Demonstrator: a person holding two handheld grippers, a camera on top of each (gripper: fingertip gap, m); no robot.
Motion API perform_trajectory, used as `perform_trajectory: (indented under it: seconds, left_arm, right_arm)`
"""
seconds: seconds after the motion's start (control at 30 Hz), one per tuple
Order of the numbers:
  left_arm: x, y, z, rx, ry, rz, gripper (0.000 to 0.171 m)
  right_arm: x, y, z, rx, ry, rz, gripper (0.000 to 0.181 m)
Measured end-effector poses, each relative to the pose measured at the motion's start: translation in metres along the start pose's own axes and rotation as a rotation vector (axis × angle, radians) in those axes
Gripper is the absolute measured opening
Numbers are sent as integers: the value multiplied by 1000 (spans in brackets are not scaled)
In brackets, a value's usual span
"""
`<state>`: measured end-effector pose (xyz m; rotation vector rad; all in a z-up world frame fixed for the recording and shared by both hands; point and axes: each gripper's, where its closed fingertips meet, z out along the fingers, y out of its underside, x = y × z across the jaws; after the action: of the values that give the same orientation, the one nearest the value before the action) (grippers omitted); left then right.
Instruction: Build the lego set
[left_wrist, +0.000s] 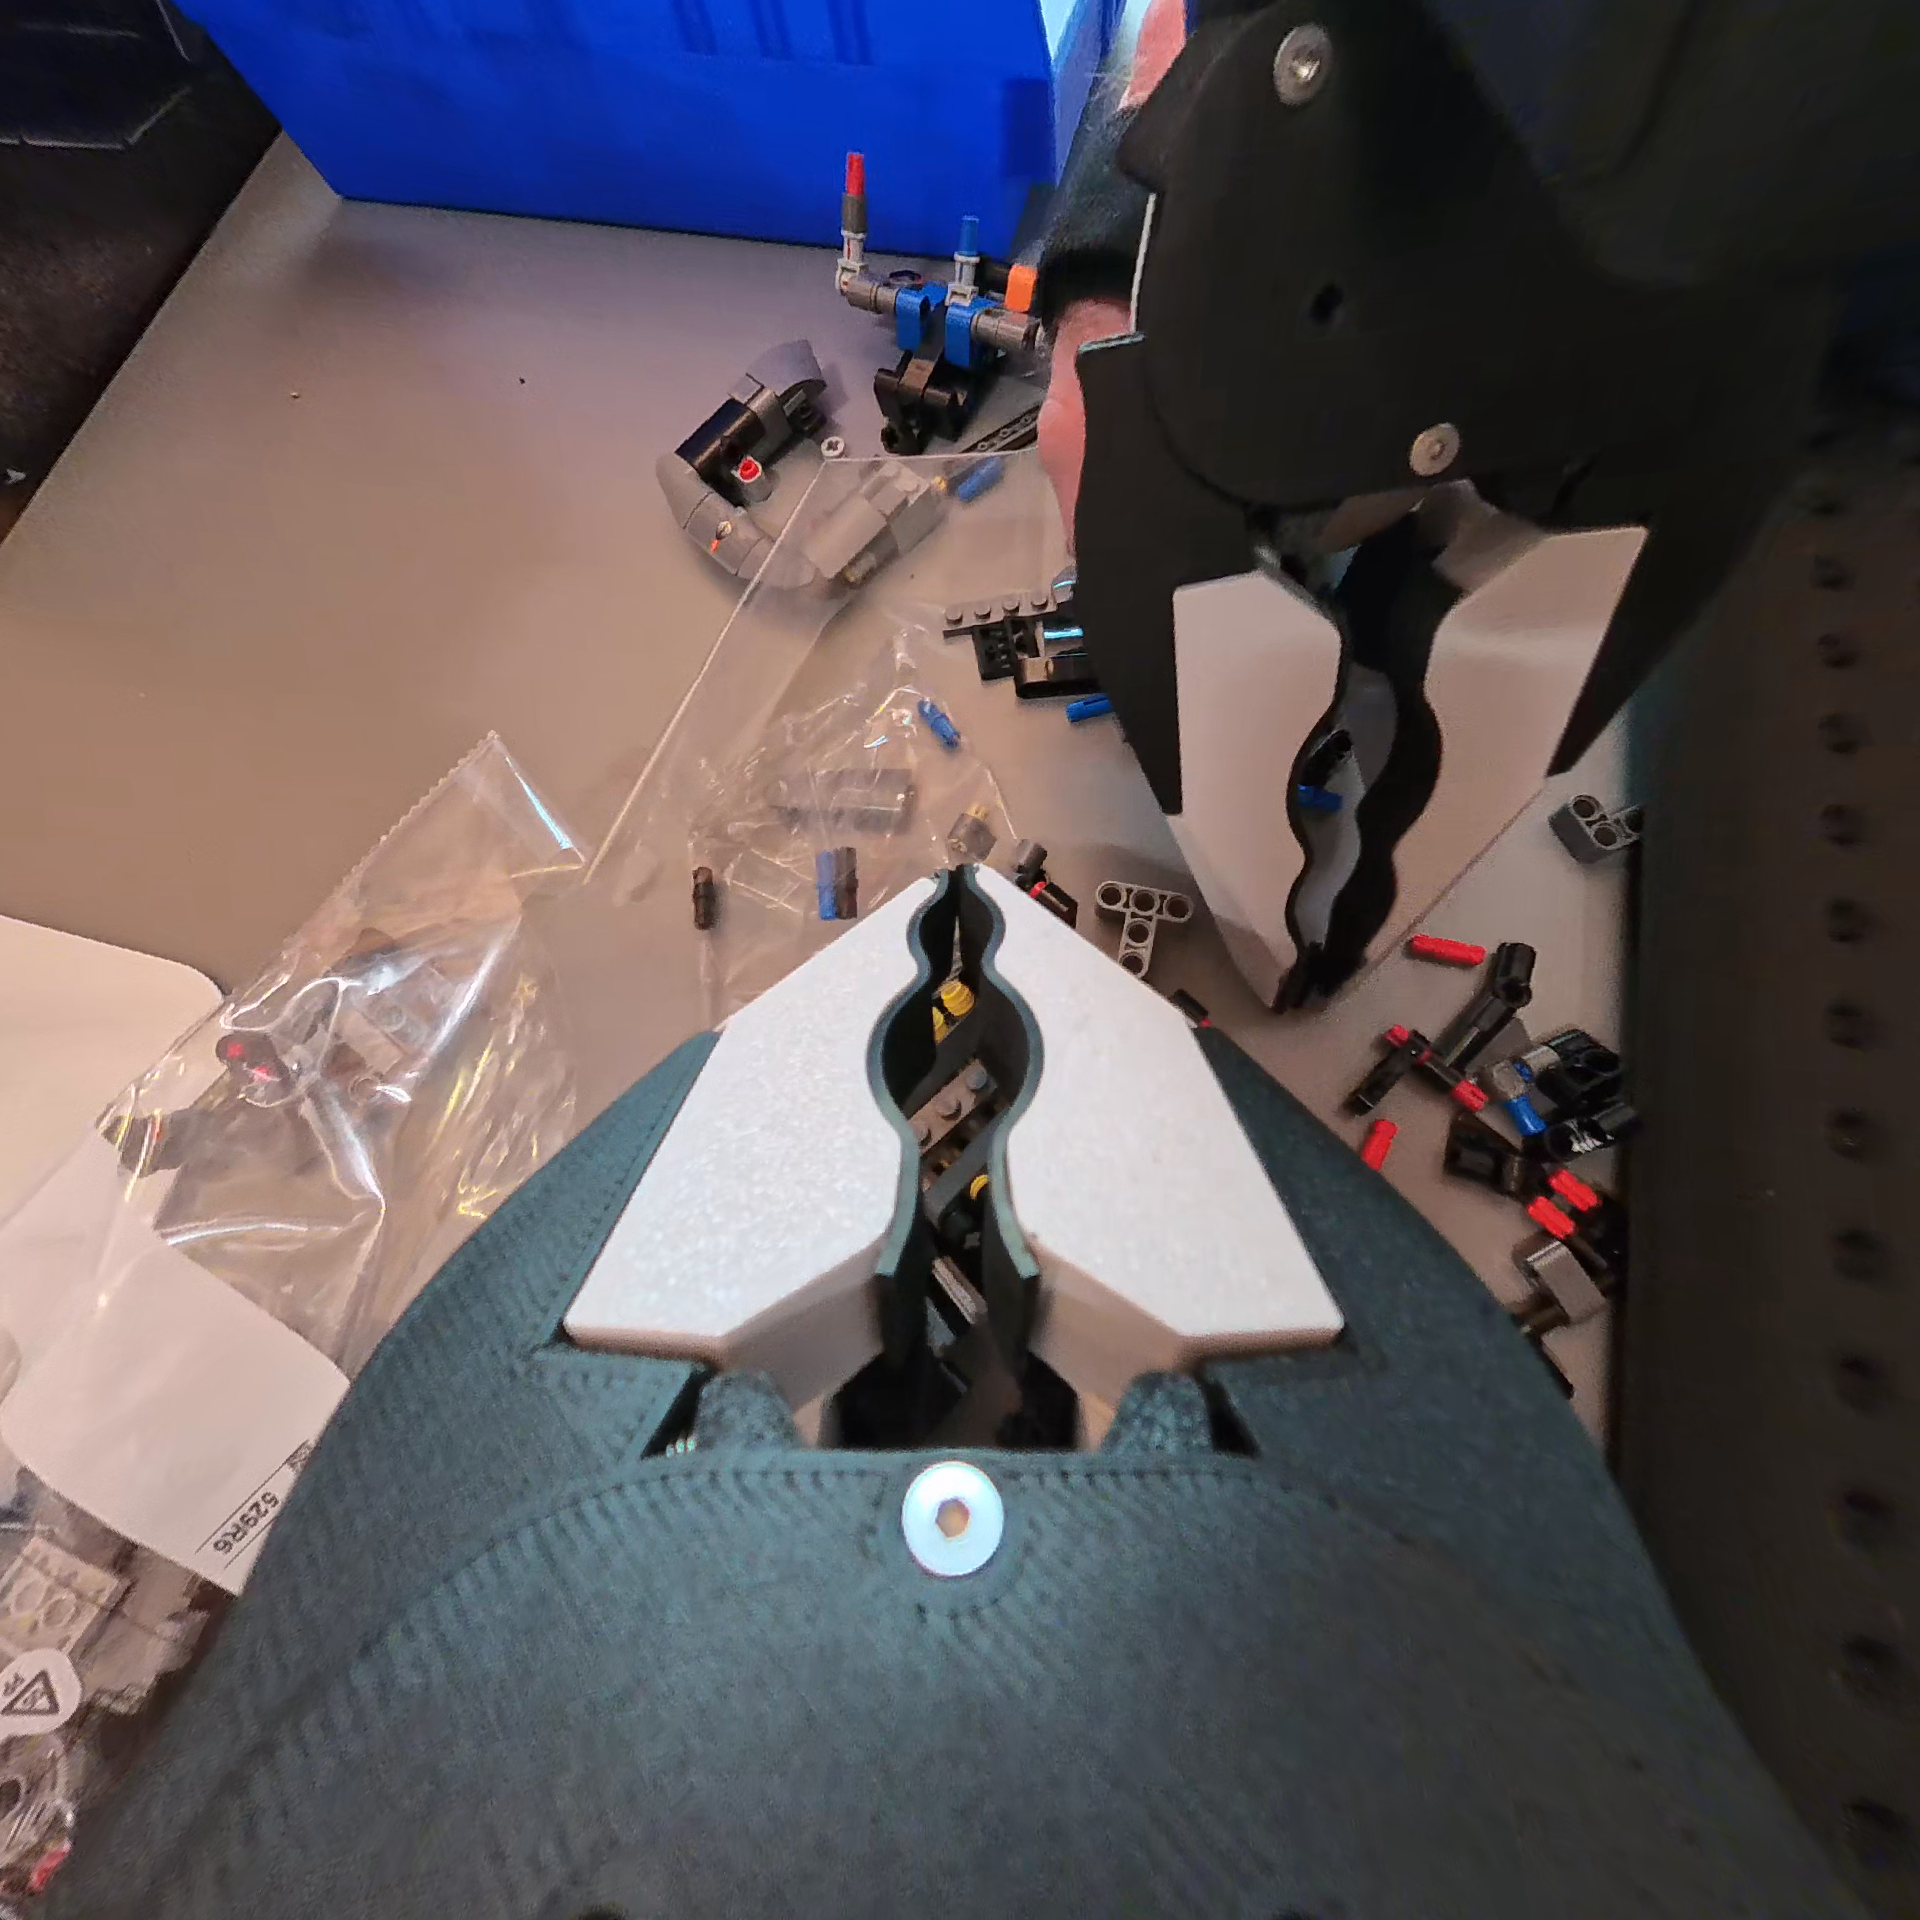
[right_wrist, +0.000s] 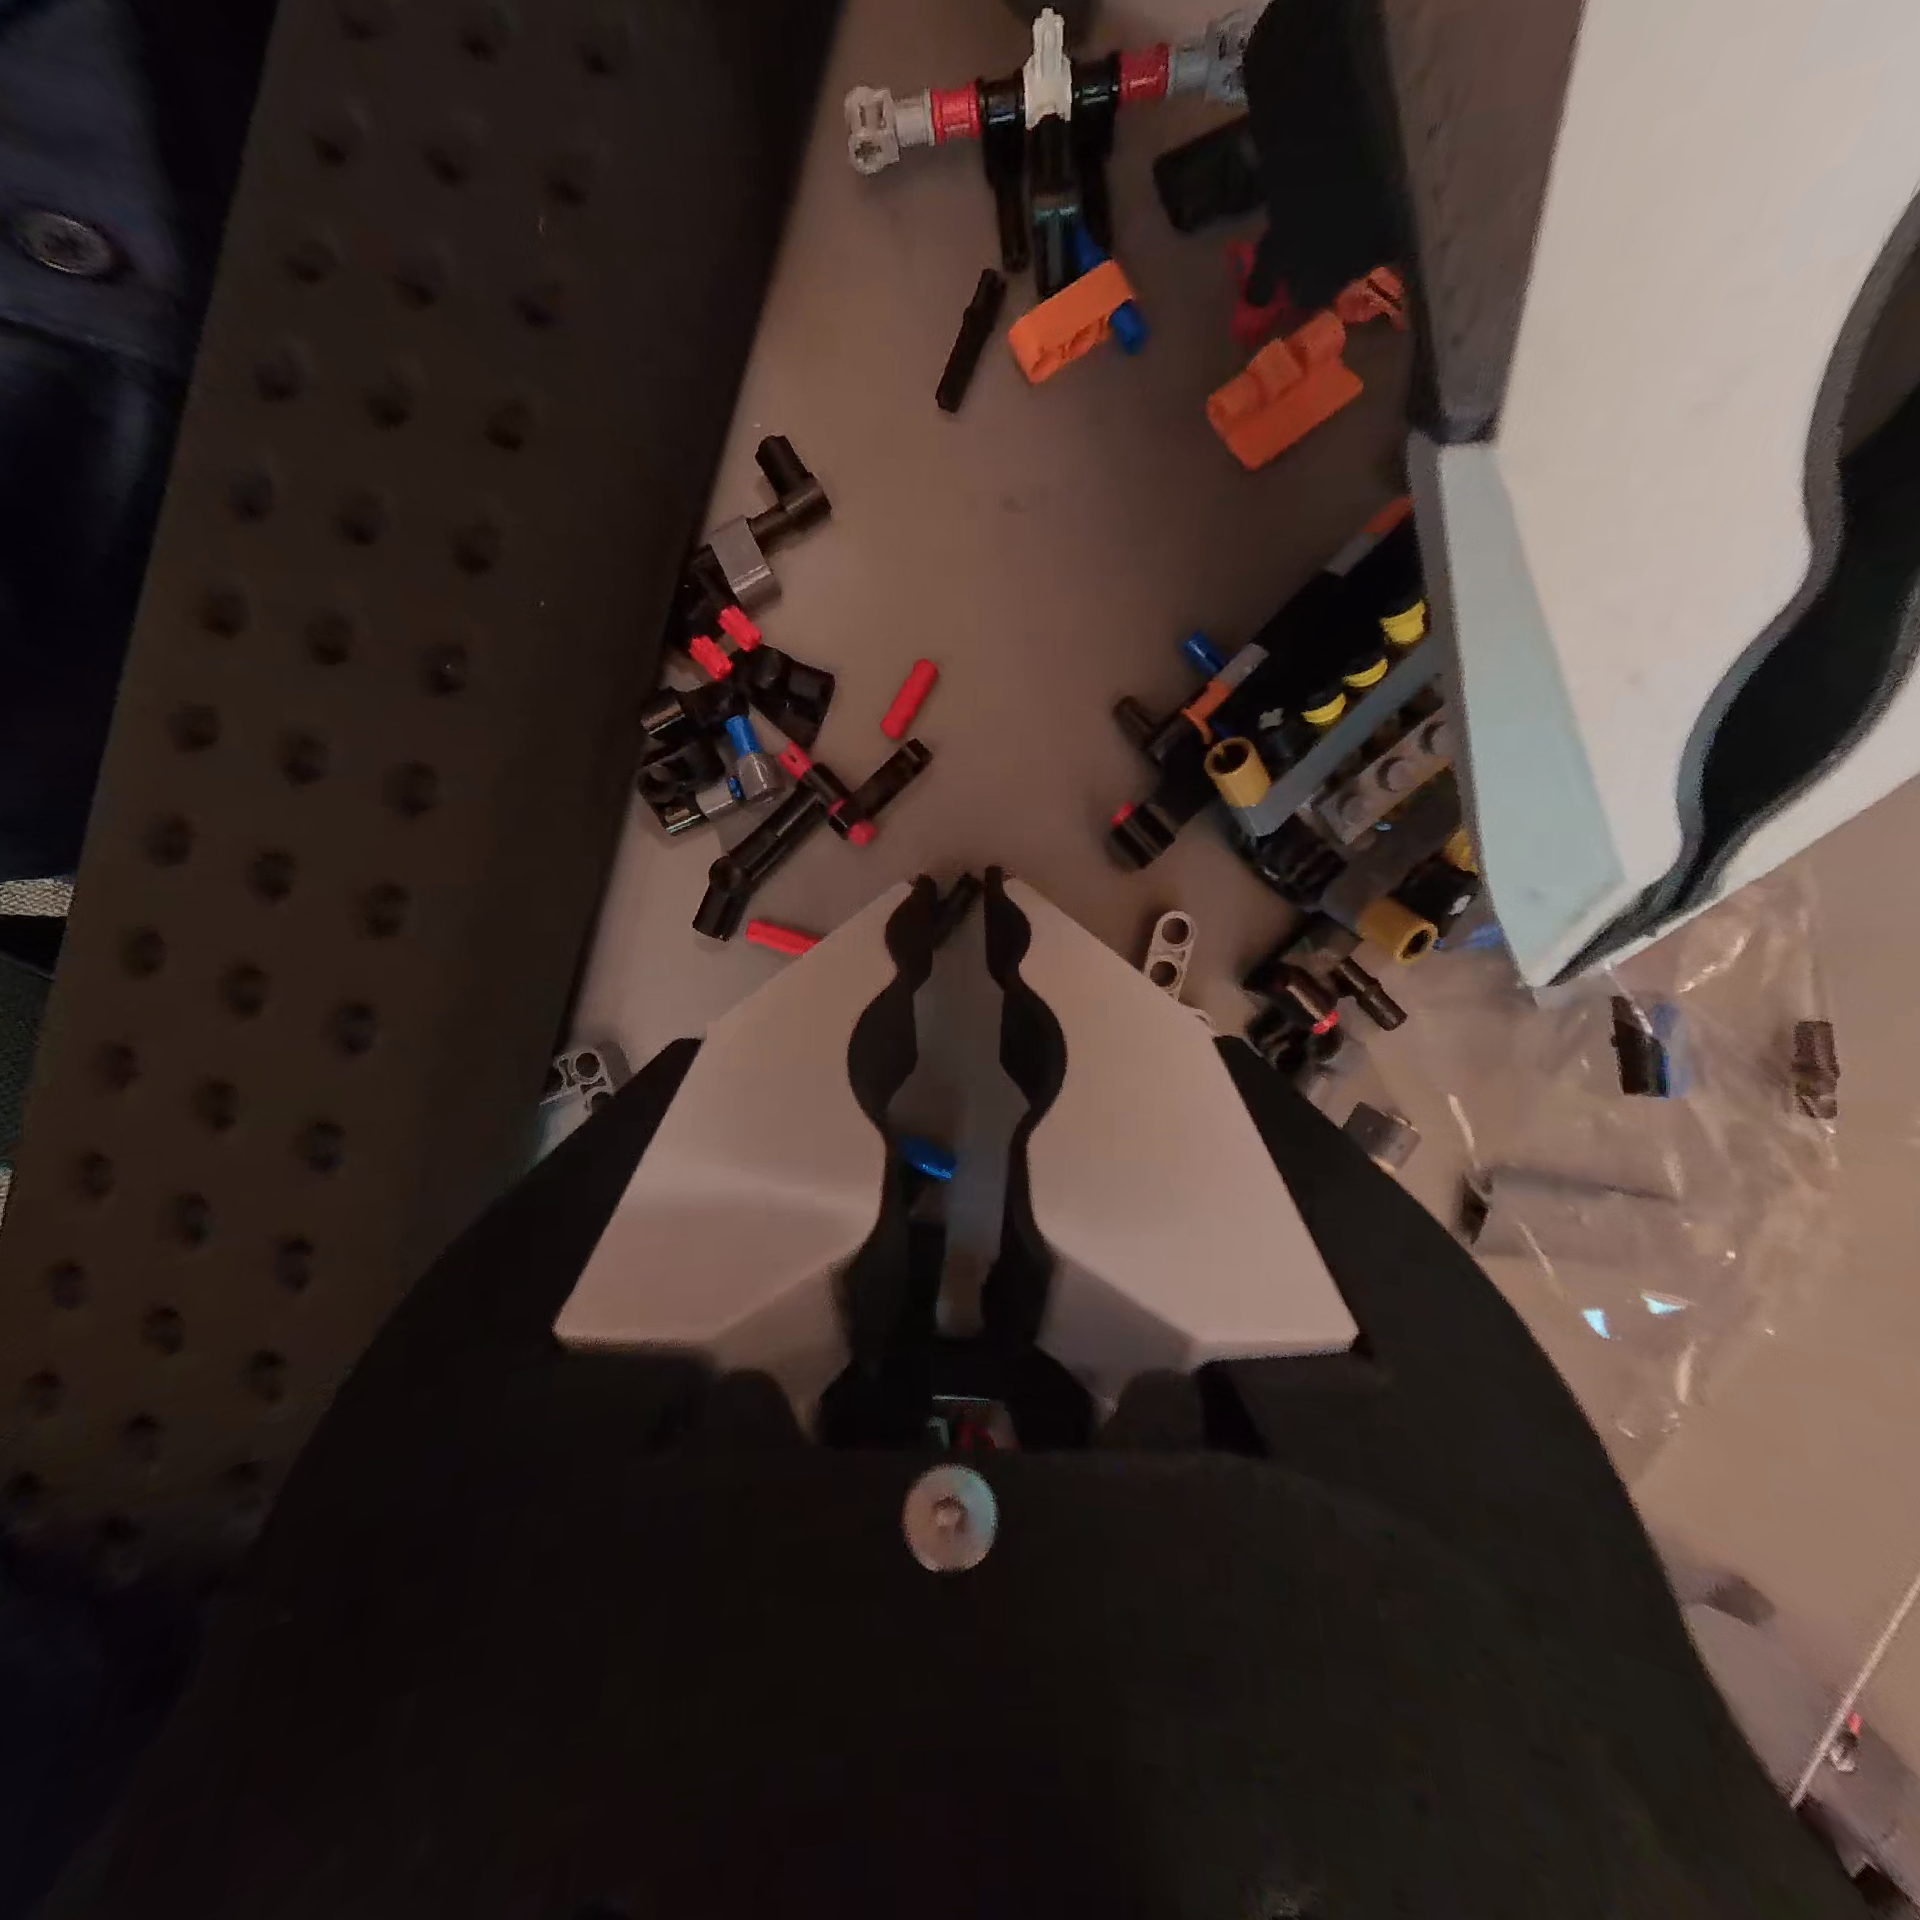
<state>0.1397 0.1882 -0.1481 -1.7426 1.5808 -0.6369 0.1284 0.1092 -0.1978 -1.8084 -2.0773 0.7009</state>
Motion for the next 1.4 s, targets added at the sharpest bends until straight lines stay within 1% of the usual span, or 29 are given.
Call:
perform_trajectory:
  seconds: [0.13,0.23,0.33,0.4,0.5,0.73,0.87,0.97,1.2,1.27,1.33,1.37,1.4]
  left_arm:
    - [0,0,0,-1,0,0,0]
    - [0,0,0,-1,1,0,0]
    - [0,0,0,1,1,1,0]
    - [0,-1,-1,2,2,0,0]
    - [1,-1,-1,3,4,0,0]
    - [2,-2,-1,10,7,1,0]
    - [2,-2,-1,10,10,-2,0]
    - [2,-2,-1,12,14,-6,0]
    - [1,-2,-2,16,9,-10,0]
    - [0,-3,-2,18,5,-12,0]
    - [0,-3,-3,20,6,-13,0]
    - [0,-3,-2,19,7,-13,0]
    - [1,-2,-2,17,7,-11,0]
  right_arm:
    - [2,-1,-2,9,11,3,5]
    - [9,-5,-11,52,48,10,2]
    - [20,-20,-31,162,133,5,0]
    - [36,-21,-46,204,229,33,0]
    - [54,-20,-62,256,318,88,0]
    - [76,-6,-63,205,422,144,0]
    - [88,-2,-68,203,489,175,1]
    - [88,-5,-75,241,494,181,1]
    - [85,-6,-77,254,480,186,3]
    - [74,-12,-77,285,413,163,5]
    - [51,-20,-69,306,279,118,5]
    - [38,-21,-60,287,198,97,8]
    - [29,-17,-48,231,149,80,10]
